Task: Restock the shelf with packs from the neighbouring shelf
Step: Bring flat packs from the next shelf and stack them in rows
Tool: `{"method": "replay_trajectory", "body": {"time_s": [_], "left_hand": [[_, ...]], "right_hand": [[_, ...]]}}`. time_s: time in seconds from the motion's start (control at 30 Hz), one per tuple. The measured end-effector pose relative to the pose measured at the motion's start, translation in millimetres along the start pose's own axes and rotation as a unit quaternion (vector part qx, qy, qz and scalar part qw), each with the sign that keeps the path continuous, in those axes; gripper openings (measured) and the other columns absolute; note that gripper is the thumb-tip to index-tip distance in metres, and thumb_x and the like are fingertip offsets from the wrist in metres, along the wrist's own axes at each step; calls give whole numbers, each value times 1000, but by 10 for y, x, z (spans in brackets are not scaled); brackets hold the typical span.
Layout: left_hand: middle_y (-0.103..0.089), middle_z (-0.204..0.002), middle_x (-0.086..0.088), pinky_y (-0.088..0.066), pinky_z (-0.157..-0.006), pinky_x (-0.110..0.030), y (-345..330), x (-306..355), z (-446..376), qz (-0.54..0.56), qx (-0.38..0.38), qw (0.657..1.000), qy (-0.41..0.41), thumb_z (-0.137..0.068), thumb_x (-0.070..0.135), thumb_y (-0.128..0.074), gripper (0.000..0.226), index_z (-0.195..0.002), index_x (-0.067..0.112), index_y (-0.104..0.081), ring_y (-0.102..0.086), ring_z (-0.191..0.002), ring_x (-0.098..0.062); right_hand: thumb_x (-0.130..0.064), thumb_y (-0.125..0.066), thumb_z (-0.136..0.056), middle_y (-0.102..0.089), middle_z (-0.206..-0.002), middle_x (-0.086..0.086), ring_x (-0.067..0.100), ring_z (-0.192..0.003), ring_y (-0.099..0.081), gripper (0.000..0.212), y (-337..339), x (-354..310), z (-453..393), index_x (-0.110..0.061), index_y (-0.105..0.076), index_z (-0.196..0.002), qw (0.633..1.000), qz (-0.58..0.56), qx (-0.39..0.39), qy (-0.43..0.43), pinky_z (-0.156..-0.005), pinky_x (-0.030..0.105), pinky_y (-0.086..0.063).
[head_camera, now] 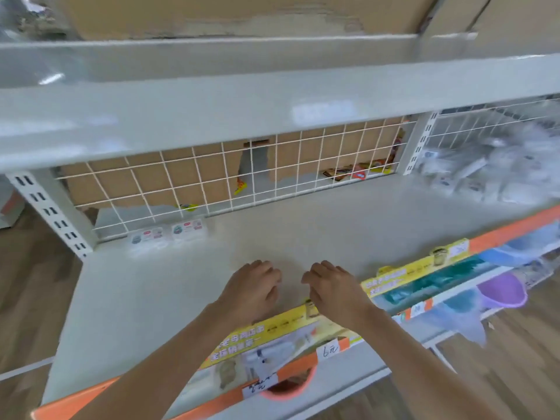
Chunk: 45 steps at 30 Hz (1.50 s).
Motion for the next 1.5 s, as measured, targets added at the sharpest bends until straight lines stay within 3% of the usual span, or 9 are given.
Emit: {"method": "replay_trajectory", "body": {"time_s": [0.17, 0.3, 0.53, 0.73, 0.9, 1.13, 1.27, 1.37, 1.5], "left_hand": [[-52, -66, 1, -45, -51, -24, -121, 1042, -881, 17, 37, 994, -105, -77, 26, -39, 23, -70, 19, -59, -58, -62, -22], [-56, -68, 0, -48, -50, -26, -342, 1986, -1587, 50, 46, 985, -159, -75, 28, -39, 26, -74, 19, -62, -60, -65, -23], [-60, -73, -2, -51, -55, -30, -707, 2984, -2389, 90, 15, 980, -176, -76, 23, -51, 17, -80, 15, -66, -61, -71, -25], [-63, -89, -3, -44, -68, -28, -949, 3224, -3081, 115, 11, 982, -151, -82, 20, -53, 19, -93, 15, -67, -59, -86, -23], [-60, -96, -1, -43, -73, -29, -1109, 3260, -3839, 123, 12, 985, -120, -86, 22, -52, 20, -101, 17, -64, -55, -94, -19], [-60, -104, -3, -47, -80, -34, -1135, 3335, -4770, 146, 9, 988, -49, -89, 20, -50, 22, -105, 11, -63, -53, -104, -19], [-59, -107, -7, -47, -81, -37, -1096, 3323, -5194, 139, 21, 990, -26, -88, 18, -53, 20, -102, 9, -63, -53, -108, -24], [-53, -111, -7, -46, -84, -41, -1080, 3333, -5454, 122, 43, 992, 2, -88, 19, -54, 24, -109, 9, -61, -47, -108, -24], [-49, -120, -10, -45, -88, -38, -1206, 3312, -5630, 81, 0, 993, 87, -90, 26, -53, 42, -128, 9, -47, -45, -114, -27]], "right_hand": [[-16, -51, -61, -58, -70, -3, 18, -68, -60, 20, 331, 1073, 981, -20, -65, -74, 992, -1, 59, -107, -53, 22, -50], [-22, -36, -65, -58, -66, -2, 19, -63, -61, 29, 587, 1929, 1769, -18, -65, -70, 977, 26, 67, -200, -49, 20, -46], [-7, -54, -62, -62, -75, 6, 27, -72, -61, 22, 827, 2959, 2552, -10, -65, -80, 952, -34, 56, -299, -56, 29, -50], [-6, -57, -72, -64, -88, 9, 30, -86, -59, 23, 711, 3543, 2462, -8, -65, -93, 950, -61, 73, -298, -69, 33, -45], [-6, -51, -76, -62, -90, 14, 33, -91, -57, 25, 769, 4285, 2335, -3, -64, -97, 954, -61, 57, -287, -69, 41, -51], [-4, -55, -83, -62, -104, 11, 29, -104, -52, 24, 1061, 5469, 2084, -5, -63, -107, 943, -74, 96, -309, -75, 28, -40], [-8, -55, -85, -60, -104, 10, 26, -106, -49, 24, 1000, 5828, 1884, -5, -61, -109, 949, -94, 62, -295, -79, 39, -47], [-5, -59, -82, -60, -101, 16, 34, -101, -52, 25, 1031, 6117, 1608, -1, -62, -107, 959, -90, 65, -260, -82, 42, -47], [-24, -54, -89, -45, -127, 7, 27, -120, -37, 41, 1020, 6385, 1267, -12, -47, -128, 966, -29, 1, -259, -97, 38, -36]]}}
Point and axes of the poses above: each hand's wrist, its own z-axis away from the middle knuckle, its own y-axis out of the back of the hand, x = y × z, the point moved 5 cm from there along -z, towards the middle knuckle
